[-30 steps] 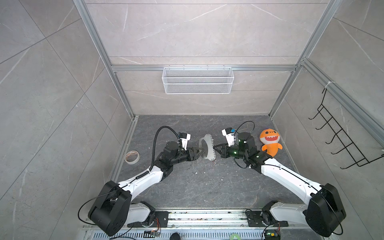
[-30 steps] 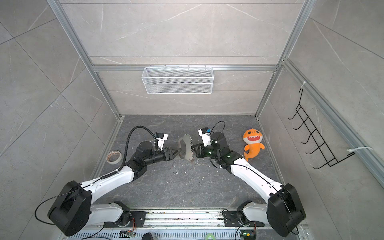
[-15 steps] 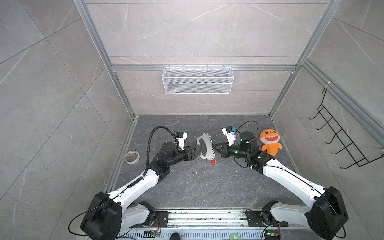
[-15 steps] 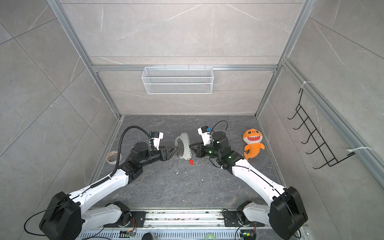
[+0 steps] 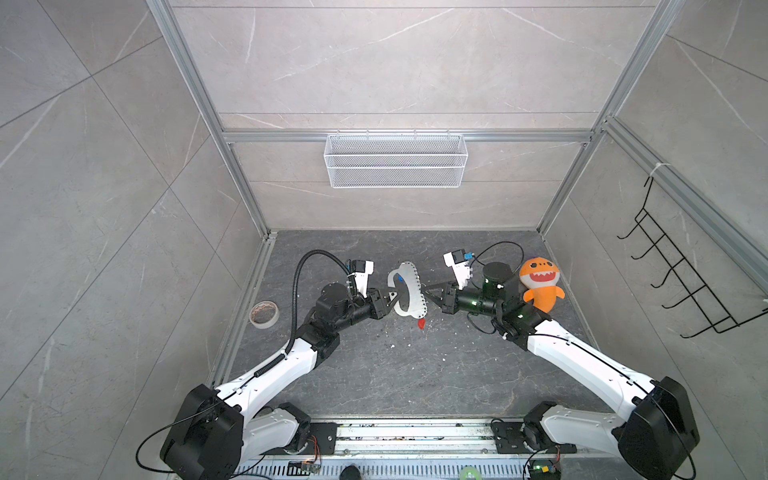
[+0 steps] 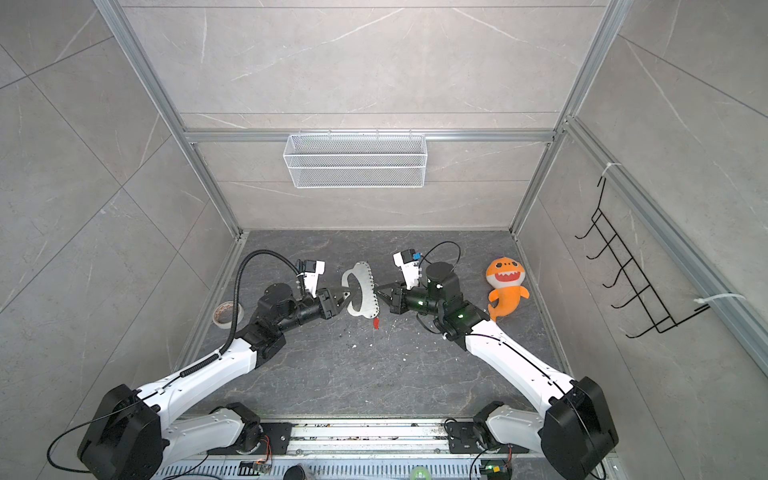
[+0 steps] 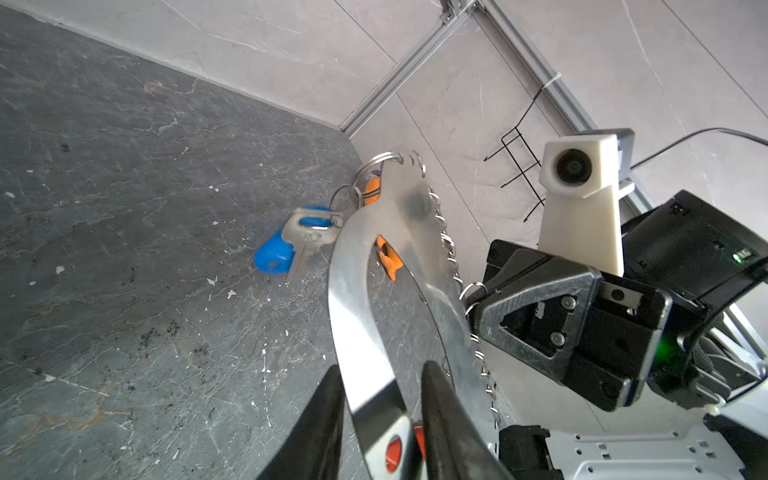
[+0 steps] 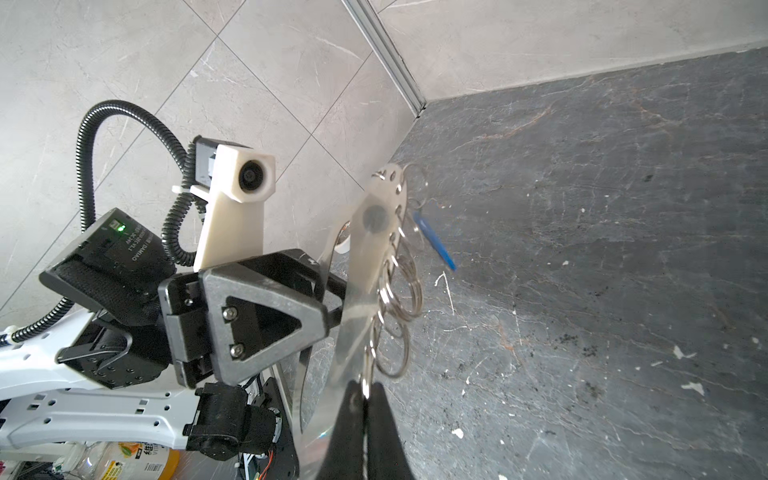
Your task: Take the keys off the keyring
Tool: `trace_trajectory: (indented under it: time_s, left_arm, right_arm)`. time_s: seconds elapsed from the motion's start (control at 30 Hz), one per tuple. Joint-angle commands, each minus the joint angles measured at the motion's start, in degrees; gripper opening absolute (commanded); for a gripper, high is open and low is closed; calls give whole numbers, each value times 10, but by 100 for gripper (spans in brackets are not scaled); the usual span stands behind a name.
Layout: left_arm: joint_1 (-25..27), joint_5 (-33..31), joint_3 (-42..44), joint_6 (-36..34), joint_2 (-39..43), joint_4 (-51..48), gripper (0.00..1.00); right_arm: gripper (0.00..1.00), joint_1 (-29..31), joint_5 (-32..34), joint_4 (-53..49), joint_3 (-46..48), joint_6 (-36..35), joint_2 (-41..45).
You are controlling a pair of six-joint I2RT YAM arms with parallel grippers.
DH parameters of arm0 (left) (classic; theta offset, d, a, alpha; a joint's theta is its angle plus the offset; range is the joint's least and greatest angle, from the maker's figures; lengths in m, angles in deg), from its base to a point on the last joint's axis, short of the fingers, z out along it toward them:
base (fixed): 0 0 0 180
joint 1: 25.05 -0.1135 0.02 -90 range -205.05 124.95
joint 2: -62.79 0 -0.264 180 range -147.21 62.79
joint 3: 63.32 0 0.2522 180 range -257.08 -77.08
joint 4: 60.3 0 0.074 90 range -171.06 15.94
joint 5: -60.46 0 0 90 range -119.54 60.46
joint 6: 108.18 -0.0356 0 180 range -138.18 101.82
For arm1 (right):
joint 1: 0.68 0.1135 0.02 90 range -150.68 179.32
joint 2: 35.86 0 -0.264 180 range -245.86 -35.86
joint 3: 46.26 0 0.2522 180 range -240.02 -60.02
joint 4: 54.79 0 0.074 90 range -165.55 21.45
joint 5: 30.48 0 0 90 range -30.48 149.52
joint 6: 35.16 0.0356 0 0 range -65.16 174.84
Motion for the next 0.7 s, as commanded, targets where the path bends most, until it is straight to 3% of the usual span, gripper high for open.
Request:
trace_trajectory:
  time_s: [0.0, 0.13, 0.23, 0.3, 0.37, 0.57, 0.67]
  left_arm:
    - [2, 15, 3, 33, 21, 37, 17]
    - [2, -2, -2, 60, 30, 12, 1]
    - [2, -18, -7, 77, 45, -13, 0]
    - [2, -41, -15, 87, 64, -48, 0]
    - [2, -65, -30, 91, 81, -99, 0]
    - [2, -101, -73, 101, 111, -213, 0]
    - [1, -112, -89, 107, 115, -255, 0]
  right_arm:
    - [3, 2, 3, 17, -10, 4, -1]
    - [15, 2, 10, 5, -16, 1, 6]
    - [29, 3, 21, -12, -23, -11, 21]
    - [45, 3, 37, -23, -23, -18, 34]
    - [55, 3, 59, -29, -21, -19, 47]
    - [58, 2, 76, 20, 18, -2, 65]
    - [59, 2, 49, -36, -4, -60, 60]
